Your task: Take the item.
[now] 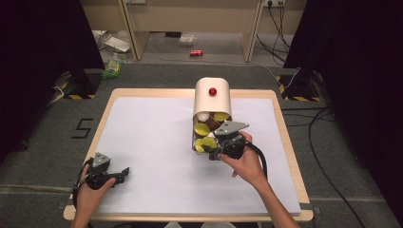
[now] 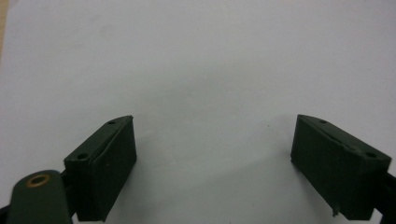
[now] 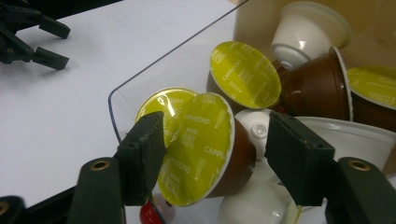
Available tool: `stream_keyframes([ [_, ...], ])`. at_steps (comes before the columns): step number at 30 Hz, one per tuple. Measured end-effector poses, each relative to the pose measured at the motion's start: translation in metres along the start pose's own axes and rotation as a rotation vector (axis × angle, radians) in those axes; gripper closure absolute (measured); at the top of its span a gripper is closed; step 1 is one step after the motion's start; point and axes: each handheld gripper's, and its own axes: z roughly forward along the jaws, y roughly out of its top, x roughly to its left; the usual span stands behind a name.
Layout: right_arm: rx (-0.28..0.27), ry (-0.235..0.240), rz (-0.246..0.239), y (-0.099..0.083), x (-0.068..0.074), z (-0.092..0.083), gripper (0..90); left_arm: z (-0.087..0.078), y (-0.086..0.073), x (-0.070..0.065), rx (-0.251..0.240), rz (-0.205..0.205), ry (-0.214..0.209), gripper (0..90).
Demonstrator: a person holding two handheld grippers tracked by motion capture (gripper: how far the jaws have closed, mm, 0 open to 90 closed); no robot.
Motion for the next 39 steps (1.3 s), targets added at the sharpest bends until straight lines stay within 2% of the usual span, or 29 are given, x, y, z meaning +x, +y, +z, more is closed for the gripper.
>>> stream_keyframes([
  [5, 0.018, 0.0, 0.012, 0.0, -0.001, 0.002, 46.3, 0.0, 0.0, 0.0, 0.0, 0.0, 0.0, 13.3],
  [12, 0.016, -0.01, -0.012, 0.001, 0.001, -0.001, 51.6, 0.0, 0.0, 0.0, 0.0, 0.0, 0.0, 13.3],
  [16, -0.01, -0.028, -0.038, 0.005, 0.003, -0.006, 53.7, 0.0, 0.0, 0.0, 0.0, 0.0, 0.0, 13.3],
  [22, -0.019, -0.041, -0.069, 0.007, 0.006, -0.009, 54.4, 0.0, 0.0, 0.0, 0.0, 0.0, 0.0, 13.3],
  [39, -0.089, -0.077, -0.073, 0.012, 0.001, -0.03, 54.5, 0.0, 0.0, 0.0, 0.0, 0.0, 0.0, 13.3],
])
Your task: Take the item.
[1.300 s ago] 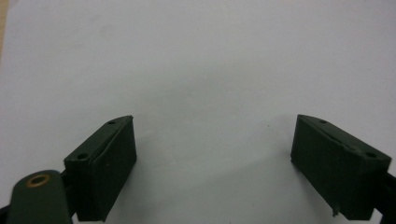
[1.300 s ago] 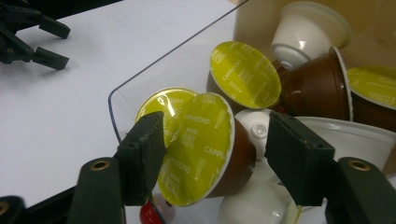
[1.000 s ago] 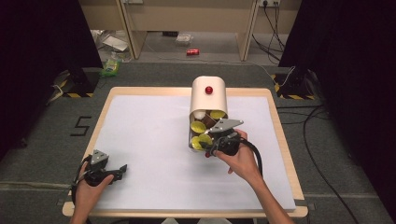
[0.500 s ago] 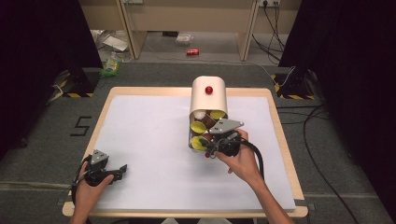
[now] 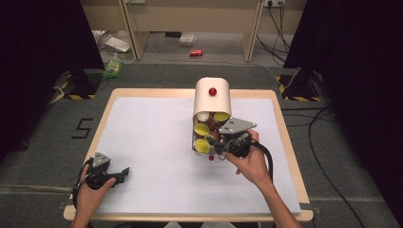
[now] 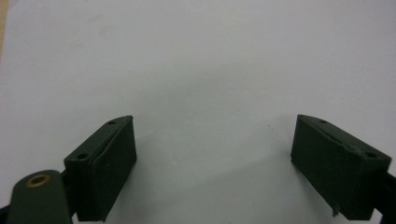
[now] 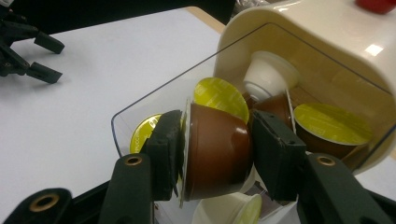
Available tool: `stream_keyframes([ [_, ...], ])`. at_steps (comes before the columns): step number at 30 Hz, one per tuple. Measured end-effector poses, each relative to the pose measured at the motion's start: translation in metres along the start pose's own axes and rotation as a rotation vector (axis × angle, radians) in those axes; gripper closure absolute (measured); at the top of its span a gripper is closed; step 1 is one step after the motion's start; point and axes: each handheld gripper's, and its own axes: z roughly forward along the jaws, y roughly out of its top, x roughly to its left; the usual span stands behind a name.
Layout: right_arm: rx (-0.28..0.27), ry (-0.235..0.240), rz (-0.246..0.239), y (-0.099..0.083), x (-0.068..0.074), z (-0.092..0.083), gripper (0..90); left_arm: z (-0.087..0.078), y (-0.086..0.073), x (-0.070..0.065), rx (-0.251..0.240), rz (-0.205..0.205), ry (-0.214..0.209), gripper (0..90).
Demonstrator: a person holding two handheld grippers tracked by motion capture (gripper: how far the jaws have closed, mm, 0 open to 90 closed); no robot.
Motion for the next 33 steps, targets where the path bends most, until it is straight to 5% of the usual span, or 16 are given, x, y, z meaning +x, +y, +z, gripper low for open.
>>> stream_keyframes([
  [23, -0.087, -0.059, 0.09, -0.008, -0.034, -0.048, 54.5, 0.0, 0.0, 0.0, 0.0, 0.0, 0.0, 13.4],
  [33, -0.072, -0.11, 0.143, -0.025, -0.055, -0.056, 54.5, 0.0, 0.0, 0.0, 0.0, 0.0, 0.0, 13.3],
])
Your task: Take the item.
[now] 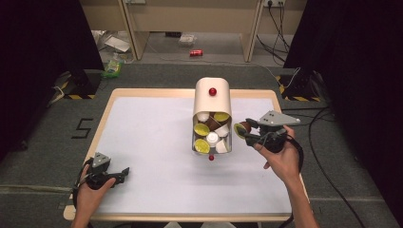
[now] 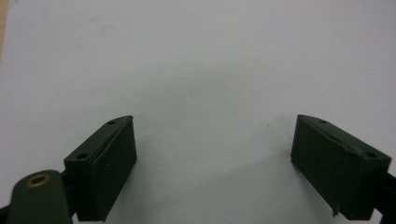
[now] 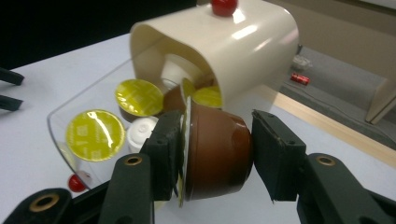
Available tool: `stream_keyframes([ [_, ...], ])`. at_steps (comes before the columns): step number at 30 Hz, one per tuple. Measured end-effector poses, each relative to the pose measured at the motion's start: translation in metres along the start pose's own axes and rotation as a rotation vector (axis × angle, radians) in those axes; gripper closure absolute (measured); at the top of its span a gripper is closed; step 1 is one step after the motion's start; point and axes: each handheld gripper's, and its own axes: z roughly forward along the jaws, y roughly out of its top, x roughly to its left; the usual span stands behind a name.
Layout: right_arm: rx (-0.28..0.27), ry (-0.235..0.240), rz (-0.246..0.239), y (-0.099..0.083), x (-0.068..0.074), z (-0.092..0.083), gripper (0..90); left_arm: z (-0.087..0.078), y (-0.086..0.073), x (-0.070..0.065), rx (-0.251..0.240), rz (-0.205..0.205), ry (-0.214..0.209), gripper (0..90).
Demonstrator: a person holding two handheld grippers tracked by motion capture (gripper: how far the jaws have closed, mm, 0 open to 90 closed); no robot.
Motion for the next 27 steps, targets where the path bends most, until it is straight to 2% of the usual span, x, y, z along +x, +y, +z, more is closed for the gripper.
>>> stream_keyframes([
  [2, 0.01, -0.017, 0.015, -0.005, -0.008, 0.003, 54.5, 0.0, 0.0, 0.0, 0.0, 0.0, 0.0, 13.3],
  [16, 0.06, -0.062, 0.05, -0.027, -0.032, 0.02, 54.5, 0.0, 0.0, 0.0, 0.0, 0.0, 0.0, 13.3],
  [19, 0.093, -0.077, 0.072, -0.037, -0.039, 0.027, 54.4, 0.0, 0.0, 0.0, 0.0, 0.0, 0.0, 13.3],
  [27, 0.138, -0.09, 0.099, -0.053, -0.049, 0.041, 54.4, 0.0, 0.0, 0.0, 0.001, 0.005, 0.002, 13.4],
])
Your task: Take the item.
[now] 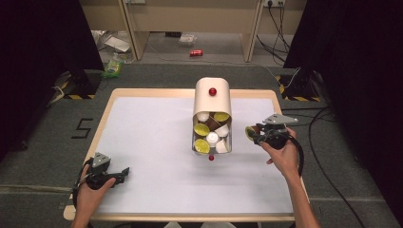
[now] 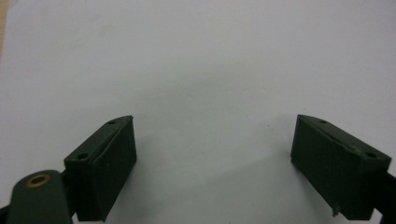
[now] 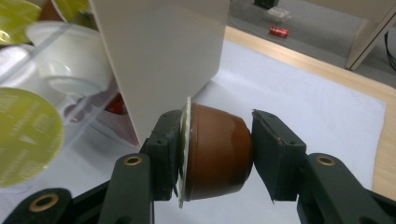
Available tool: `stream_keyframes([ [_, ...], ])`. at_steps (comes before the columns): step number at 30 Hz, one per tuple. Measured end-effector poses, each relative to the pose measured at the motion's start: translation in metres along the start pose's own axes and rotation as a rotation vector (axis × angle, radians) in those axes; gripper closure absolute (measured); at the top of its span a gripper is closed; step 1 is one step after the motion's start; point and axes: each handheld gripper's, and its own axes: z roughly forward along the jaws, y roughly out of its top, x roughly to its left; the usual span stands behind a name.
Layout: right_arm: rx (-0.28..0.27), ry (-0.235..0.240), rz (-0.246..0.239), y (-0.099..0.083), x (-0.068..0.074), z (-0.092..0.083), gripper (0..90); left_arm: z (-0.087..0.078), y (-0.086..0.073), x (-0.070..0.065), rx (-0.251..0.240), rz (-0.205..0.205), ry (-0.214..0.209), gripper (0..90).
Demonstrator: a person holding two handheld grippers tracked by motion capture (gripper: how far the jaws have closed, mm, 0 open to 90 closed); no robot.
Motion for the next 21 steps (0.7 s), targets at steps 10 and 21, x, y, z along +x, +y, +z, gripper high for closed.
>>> stream_keyframes([
  [10, 0.047, -0.007, 0.016, -0.015, -0.008, 0.02, 54.3, 0.0, 0.0, 0.0, 0.0, 0.0, 0.0, 13.3],
  [21, 0.106, -0.008, 0.022, -0.03, -0.01, 0.041, 54.3, 0.0, 0.0, 0.0, 0.0, 0.0, 0.0, 13.3],
])
